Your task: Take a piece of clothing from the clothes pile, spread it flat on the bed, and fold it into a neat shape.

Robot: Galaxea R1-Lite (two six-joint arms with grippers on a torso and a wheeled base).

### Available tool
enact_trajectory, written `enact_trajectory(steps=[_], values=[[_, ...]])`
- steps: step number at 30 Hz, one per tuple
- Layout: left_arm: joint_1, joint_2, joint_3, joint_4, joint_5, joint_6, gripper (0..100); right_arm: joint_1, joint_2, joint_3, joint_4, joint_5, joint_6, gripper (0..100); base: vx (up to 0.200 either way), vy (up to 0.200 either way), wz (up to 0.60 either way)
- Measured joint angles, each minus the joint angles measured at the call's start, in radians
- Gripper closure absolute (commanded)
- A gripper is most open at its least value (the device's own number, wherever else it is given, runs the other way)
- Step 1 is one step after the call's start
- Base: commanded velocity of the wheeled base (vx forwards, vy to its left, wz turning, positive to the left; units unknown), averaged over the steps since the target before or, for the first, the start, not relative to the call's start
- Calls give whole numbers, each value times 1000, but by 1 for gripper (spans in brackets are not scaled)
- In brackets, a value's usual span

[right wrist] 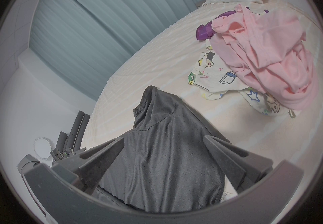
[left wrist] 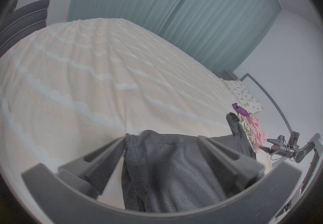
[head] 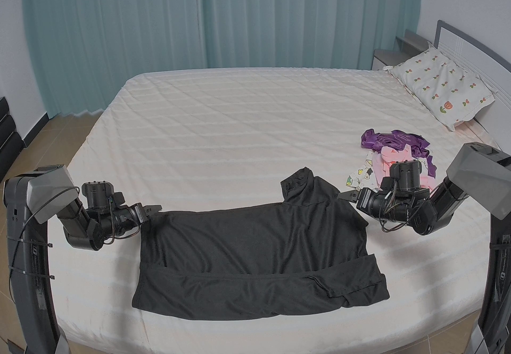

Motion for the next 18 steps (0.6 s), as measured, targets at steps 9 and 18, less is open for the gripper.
enact_trajectory(steps=[9, 18], values=[[0, 0, 28, -1, 10, 41, 100, -1, 29, -50, 3, 0, -1, 0, 0, 0, 0], [1, -11, 60, -95, 46, 26, 100, 4, 88, -192, 101, -7, -69, 0, 0, 0, 0]])
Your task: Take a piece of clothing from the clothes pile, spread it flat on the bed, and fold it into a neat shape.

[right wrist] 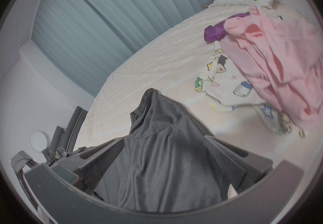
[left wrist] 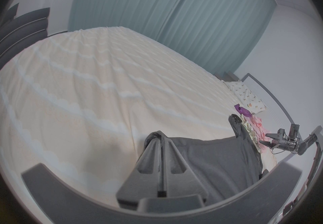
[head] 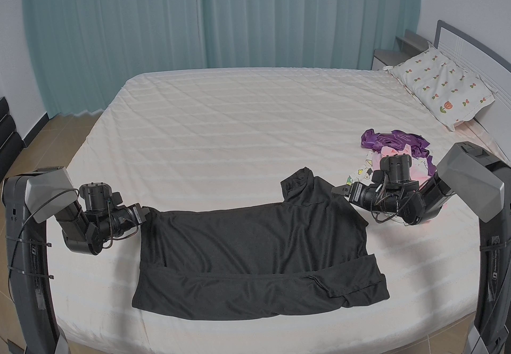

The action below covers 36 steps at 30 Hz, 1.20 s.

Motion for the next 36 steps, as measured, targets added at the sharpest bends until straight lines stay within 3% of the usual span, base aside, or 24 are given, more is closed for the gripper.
enact_trajectory(steps=[9, 25, 26, 36], values=[[14, -5, 24, -43, 28, -39, 100, 8, 121, -196, 60, -61, -79, 0, 0, 0, 0], [31, -5, 63, -48, 28, -50, 100, 12, 288, -478, 158, -70, -65, 0, 0, 0, 0], [31, -5, 63, -48, 28, -50, 100, 12, 297, -498, 165, -71, -61, 100, 0, 0, 0], [33, -1, 63, -48, 28, -53, 100, 23, 350, -568, 193, -81, 7, 100, 0, 0, 0]])
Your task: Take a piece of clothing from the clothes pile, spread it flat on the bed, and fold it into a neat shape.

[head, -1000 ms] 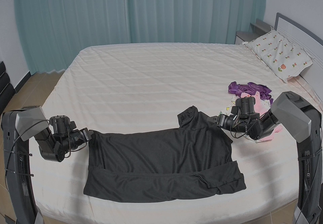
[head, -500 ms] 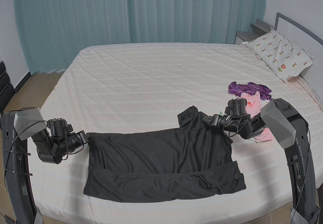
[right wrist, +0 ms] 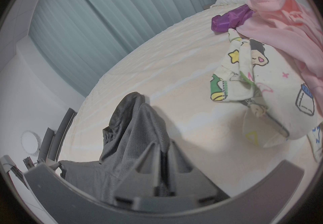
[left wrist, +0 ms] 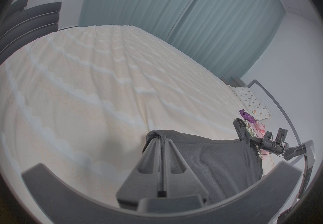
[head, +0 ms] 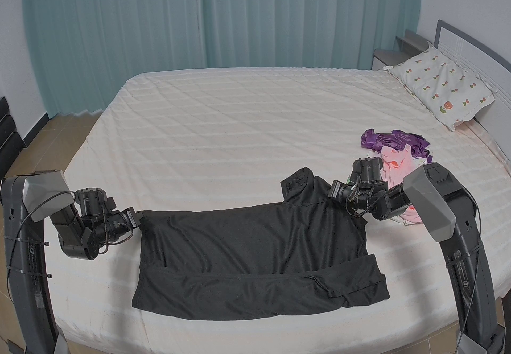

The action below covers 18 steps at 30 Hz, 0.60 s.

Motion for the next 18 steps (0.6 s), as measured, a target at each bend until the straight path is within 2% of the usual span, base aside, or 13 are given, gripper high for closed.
enact_trajectory(steps=[10, 18], values=[[2, -6, -12, -8, 2, -26, 100, -7, -43, 62, -12, -25, 17, 100, 0, 0, 0], [14, -17, -24, -13, 6, -39, 100, -26, -119, 193, -102, -26, 18, 100, 0, 0, 0]])
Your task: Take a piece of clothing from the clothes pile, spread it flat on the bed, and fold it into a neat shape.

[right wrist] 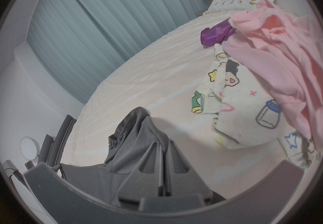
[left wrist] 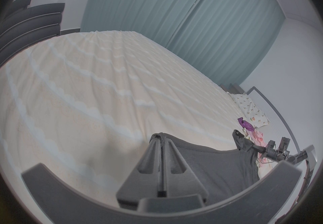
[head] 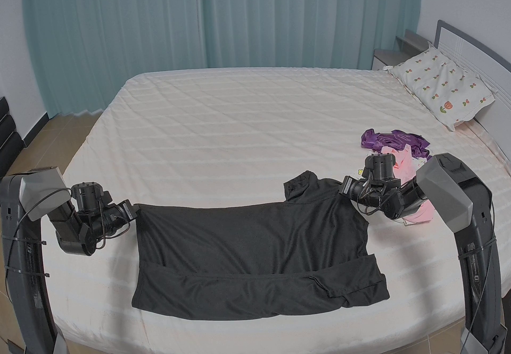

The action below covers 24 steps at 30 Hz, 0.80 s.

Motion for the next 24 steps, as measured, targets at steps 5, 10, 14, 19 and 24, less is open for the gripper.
enact_trajectory(steps=[5, 10, 14, 19, 24], values=[[11, -4, -12, 0, 4, -8, 100, -10, -54, 104, -67, 1, 0, 100, 0, 0, 0], [20, -5, -23, -1, 6, -9, 100, -22, -97, 165, -157, 3, 0, 100, 0, 0, 0], [25, -5, -35, -1, 6, -10, 100, -29, -134, 212, -167, 12, 0, 100, 0, 0, 0], [33, -6, -41, -1, 6, -10, 100, -37, -170, 269, -193, 33, 0, 100, 0, 0, 0], [37, -8, -42, -1, 6, -10, 100, -45, -188, 301, -250, 34, 6, 100, 0, 0, 0]])
